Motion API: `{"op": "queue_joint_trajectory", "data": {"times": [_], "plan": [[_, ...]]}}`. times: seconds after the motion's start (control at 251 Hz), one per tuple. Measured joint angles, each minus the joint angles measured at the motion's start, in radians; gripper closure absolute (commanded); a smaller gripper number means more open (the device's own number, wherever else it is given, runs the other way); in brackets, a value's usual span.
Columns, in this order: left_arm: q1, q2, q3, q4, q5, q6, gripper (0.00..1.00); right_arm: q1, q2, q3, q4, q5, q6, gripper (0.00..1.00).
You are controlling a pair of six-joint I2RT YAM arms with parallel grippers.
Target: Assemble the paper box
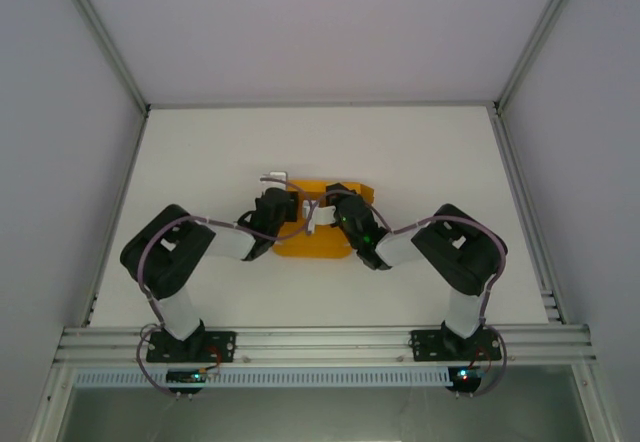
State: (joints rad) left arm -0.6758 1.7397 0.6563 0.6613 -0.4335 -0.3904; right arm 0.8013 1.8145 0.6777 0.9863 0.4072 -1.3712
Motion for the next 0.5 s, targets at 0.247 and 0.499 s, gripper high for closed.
{"op": "queue_joint_trajectory", "data": {"times": [0.247, 0.499], "plan": [[-0.006, 0.007, 0.011, -0.002, -0.010, -0.004, 0.89, 0.001, -0.001, 0.004, -0.009, -0.002, 0.011, 1.00], [-0.039, 0.057, 0.074, -0.032, -0.108, -0.019, 1.00, 0.000, -0.003, 0.019, -0.039, 0.008, 0.023, 1.00]]}}
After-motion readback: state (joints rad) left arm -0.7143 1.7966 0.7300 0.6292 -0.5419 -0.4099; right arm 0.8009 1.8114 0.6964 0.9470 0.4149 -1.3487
